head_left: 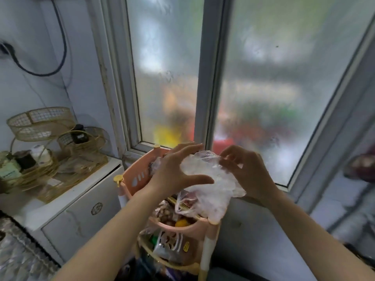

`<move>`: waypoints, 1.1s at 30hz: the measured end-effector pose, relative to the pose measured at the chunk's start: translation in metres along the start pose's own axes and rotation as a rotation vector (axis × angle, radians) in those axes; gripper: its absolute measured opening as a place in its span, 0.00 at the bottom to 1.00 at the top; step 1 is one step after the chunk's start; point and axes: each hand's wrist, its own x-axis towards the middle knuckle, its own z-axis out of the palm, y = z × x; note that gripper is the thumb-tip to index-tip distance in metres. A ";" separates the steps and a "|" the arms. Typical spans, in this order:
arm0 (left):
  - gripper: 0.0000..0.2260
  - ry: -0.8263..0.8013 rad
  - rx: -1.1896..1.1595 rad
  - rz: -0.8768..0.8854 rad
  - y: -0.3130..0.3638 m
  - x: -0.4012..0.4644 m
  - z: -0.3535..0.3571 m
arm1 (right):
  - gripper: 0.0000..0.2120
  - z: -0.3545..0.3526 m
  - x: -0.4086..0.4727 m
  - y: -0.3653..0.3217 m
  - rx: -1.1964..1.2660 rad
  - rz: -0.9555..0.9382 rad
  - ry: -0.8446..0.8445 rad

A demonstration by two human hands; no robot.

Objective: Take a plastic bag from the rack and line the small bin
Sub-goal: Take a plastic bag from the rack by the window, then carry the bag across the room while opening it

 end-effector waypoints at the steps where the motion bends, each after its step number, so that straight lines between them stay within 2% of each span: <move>1: 0.38 -0.028 0.003 0.061 0.014 -0.002 -0.001 | 0.03 -0.010 -0.012 -0.010 0.024 0.026 0.033; 6: 0.28 -0.099 -0.129 0.228 0.087 -0.012 0.021 | 0.07 -0.082 -0.086 -0.033 0.033 0.178 0.267; 10: 0.20 -0.242 -0.192 0.316 0.154 -0.025 0.077 | 0.09 -0.151 -0.165 -0.037 0.010 0.320 0.437; 14: 0.12 -0.380 -0.287 0.463 0.231 -0.050 0.145 | 0.04 -0.223 -0.260 -0.046 -0.126 0.443 0.574; 17: 0.14 -0.546 -0.392 0.544 0.299 -0.078 0.194 | 0.04 -0.274 -0.340 -0.060 -0.236 0.511 0.685; 23: 0.17 -1.035 -0.637 0.668 0.448 -0.172 0.291 | 0.09 -0.370 -0.513 -0.095 -0.354 0.670 0.894; 25: 0.18 -1.111 -0.730 0.679 0.501 -0.212 0.324 | 0.09 -0.402 -0.571 -0.111 -0.395 0.723 0.948; 29: 0.18 -1.167 -0.907 0.672 0.602 -0.301 0.379 | 0.03 -0.460 -0.679 -0.153 -0.439 0.810 1.025; 33: 0.21 -1.189 -1.041 0.673 0.684 -0.377 0.421 | 0.23 -0.499 -0.779 -0.198 -0.348 0.963 1.095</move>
